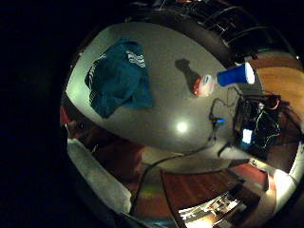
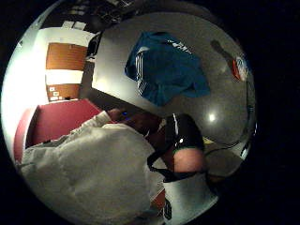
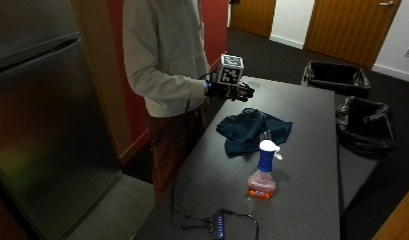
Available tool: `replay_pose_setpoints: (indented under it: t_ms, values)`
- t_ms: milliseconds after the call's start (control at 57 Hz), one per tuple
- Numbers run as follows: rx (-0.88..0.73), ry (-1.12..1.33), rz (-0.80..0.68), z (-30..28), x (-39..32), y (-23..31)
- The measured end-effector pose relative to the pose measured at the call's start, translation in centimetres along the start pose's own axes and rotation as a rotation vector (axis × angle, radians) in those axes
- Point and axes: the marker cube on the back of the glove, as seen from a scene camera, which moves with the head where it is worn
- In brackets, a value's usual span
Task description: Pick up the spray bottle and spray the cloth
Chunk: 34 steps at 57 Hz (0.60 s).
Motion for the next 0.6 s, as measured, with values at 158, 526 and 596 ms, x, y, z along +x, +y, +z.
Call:
replay_pose_setpoints:
  t_ms: [158, 526, 596]
  values:
    - [0.041, 0.021, 0.003, -0.5, -0.2, -1.3]
    - [0.36, -0.041, 0.126, -3.1, 1.9, 0.0]
    - [0.427, -0.073, 0.168, -3.2, 3.1, 1.4]
